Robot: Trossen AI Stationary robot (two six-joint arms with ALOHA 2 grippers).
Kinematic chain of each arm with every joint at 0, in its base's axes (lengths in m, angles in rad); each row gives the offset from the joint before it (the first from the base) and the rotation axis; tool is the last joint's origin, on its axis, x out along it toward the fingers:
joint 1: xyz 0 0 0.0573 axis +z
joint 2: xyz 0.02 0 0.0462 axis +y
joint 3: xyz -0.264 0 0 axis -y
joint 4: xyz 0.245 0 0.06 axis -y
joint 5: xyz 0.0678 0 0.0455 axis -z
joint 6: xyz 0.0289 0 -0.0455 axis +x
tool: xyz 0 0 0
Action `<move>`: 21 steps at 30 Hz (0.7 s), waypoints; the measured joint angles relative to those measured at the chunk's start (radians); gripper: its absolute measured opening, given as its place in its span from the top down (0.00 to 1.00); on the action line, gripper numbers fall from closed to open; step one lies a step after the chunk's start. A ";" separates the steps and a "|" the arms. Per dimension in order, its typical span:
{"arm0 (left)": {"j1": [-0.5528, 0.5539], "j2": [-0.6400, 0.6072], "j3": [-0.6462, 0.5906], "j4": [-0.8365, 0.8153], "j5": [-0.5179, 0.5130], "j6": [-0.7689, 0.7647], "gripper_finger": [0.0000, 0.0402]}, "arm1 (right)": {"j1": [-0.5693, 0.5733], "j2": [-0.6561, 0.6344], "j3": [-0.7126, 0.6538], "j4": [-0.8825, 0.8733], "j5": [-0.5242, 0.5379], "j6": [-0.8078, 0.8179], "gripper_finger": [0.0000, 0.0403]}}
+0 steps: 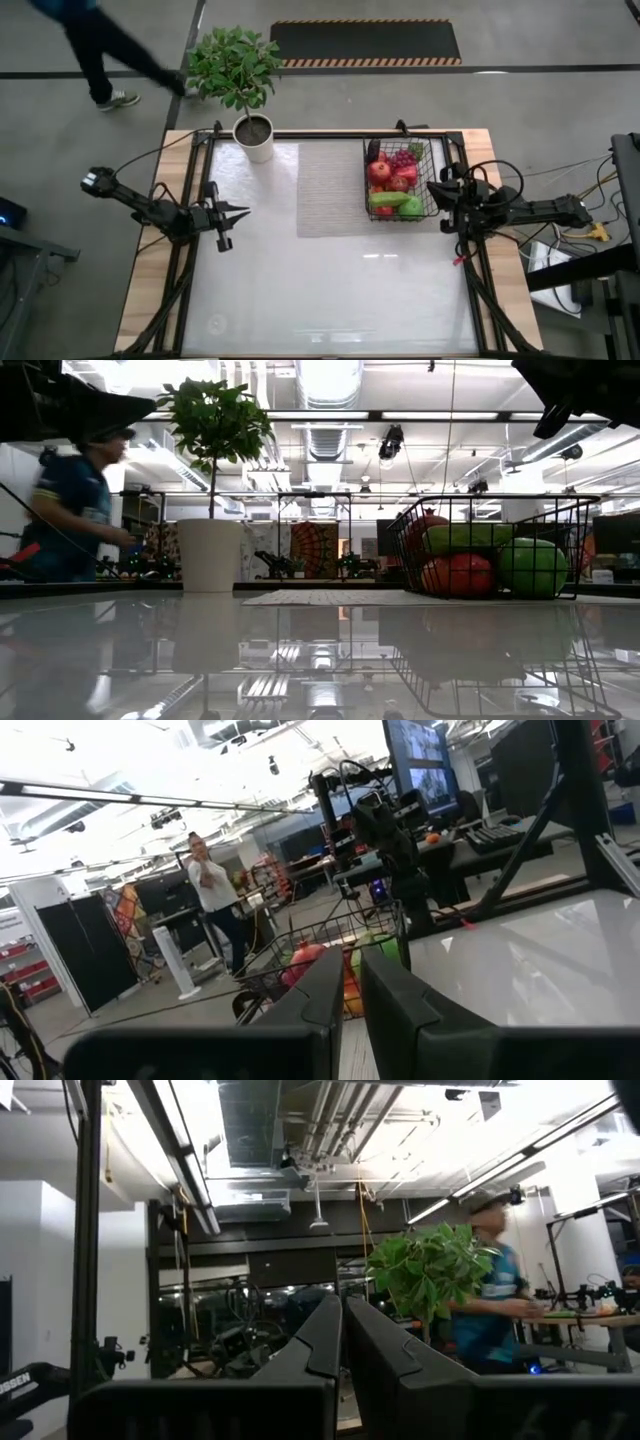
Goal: Build produce basket
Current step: Return to Home Position
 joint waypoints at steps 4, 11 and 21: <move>0.000 0.011 0.000 0.000 0.000 0.000 0.95 | 0.000 0.000 0.000 0.000 0.000 0.000 0.98; 0.000 0.025 0.000 0.001 0.000 0.000 0.95 | 0.000 0.000 0.000 0.000 0.000 0.000 0.98; 0.000 0.043 0.000 0.001 0.000 0.000 0.95 | 0.000 0.000 0.000 0.000 0.000 0.000 0.98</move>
